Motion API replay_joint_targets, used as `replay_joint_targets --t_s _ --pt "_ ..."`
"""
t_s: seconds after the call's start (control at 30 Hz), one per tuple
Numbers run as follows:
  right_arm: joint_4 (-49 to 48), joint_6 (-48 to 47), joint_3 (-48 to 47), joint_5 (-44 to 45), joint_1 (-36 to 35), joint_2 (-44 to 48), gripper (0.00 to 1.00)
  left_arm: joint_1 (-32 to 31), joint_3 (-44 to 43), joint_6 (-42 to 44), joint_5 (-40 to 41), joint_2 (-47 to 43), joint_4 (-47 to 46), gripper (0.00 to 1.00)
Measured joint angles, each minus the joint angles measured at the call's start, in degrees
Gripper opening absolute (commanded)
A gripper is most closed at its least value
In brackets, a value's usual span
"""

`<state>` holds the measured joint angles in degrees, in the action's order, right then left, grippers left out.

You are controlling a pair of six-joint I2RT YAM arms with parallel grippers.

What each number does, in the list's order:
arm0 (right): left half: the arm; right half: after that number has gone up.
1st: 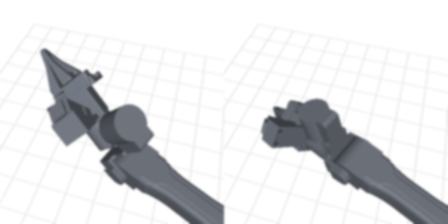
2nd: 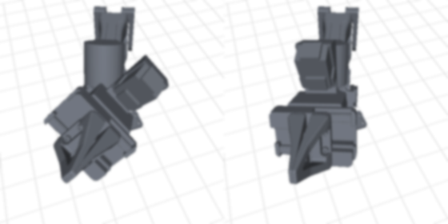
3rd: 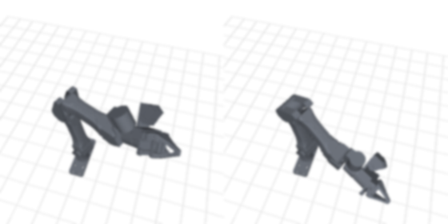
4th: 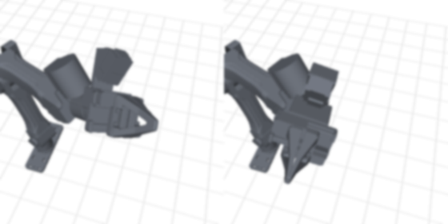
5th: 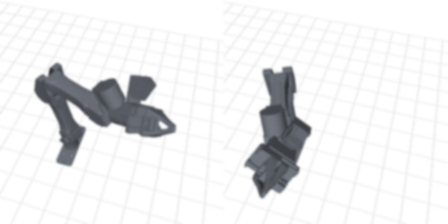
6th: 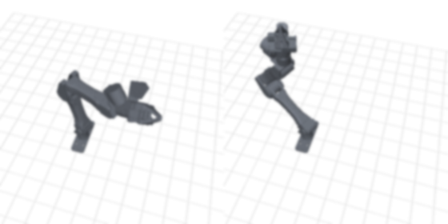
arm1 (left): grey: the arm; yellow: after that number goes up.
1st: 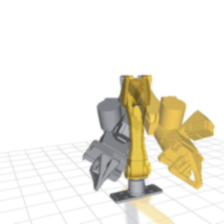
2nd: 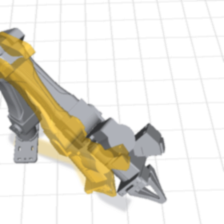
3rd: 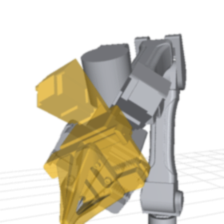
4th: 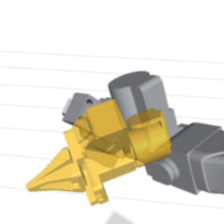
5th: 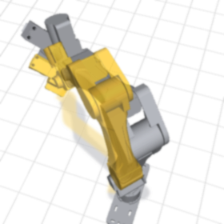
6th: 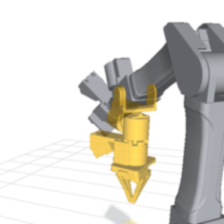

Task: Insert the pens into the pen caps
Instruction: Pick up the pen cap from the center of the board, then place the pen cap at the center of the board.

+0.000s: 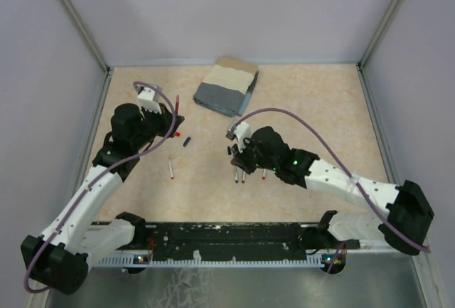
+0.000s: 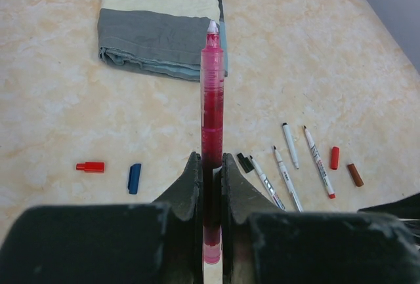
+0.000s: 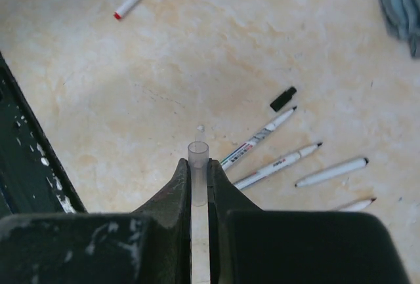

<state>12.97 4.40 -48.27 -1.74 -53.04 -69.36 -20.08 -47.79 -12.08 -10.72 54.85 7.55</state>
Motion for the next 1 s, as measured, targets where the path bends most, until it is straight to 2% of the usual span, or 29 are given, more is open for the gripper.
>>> replay_joint_targets --t_s 0.2,0.3,0.43,0.53,0.73,1.0 --pt "-1.7 -26.2 2.2 -12.0 -0.2 6.0 0.0 0.4 0.0 -0.1 -0.2 -0.2 0.0 0.0" --pt "2.7 -40.8 2.2 -17.8 -0.4 6.3 0.0 0.6 0.1 -0.1 -0.3 -0.3 0.0 0.0" --pt "11.9 -54.2 0.5 -21.5 -0.9 4.0 0.0 0.6 0.1 -0.1 -0.4 -0.4 -0.1 0.0" --pt "19.5 -62.3 -3.3 -21.6 -2.9 -0.9 0.0 0.6 0.2 -0.2 -0.6 -0.4 -0.1 0.0" --pt "26.8 -74.0 -6.0 -18.6 -6.0 -6.7 0.0 0.9 0.2 -0.3 -0.9 -0.4 -0.2 0.0" --pt "33.4 -82.4 -7.4 -16.1 -9.3 -14.1 0.0 1.2 0.2 -0.7 -1.5 -0.4 -0.3 0.0"
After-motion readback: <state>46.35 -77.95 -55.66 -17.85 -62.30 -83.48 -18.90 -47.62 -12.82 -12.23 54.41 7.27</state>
